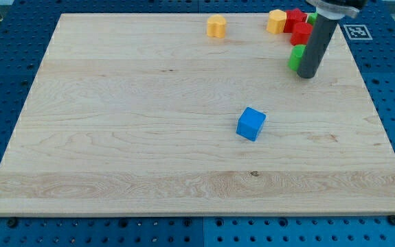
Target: Push the green circle below the yellow hexagon
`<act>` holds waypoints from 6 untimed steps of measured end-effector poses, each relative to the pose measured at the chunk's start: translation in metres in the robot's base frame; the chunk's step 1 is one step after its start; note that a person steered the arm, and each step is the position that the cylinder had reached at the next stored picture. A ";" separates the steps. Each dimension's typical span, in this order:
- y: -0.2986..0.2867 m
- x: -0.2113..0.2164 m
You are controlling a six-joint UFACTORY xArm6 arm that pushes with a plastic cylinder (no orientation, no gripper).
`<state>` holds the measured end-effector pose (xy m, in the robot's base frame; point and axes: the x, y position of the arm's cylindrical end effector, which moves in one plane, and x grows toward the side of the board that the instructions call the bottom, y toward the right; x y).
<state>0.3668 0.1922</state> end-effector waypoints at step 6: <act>-0.011 -0.042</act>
<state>0.3250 0.1809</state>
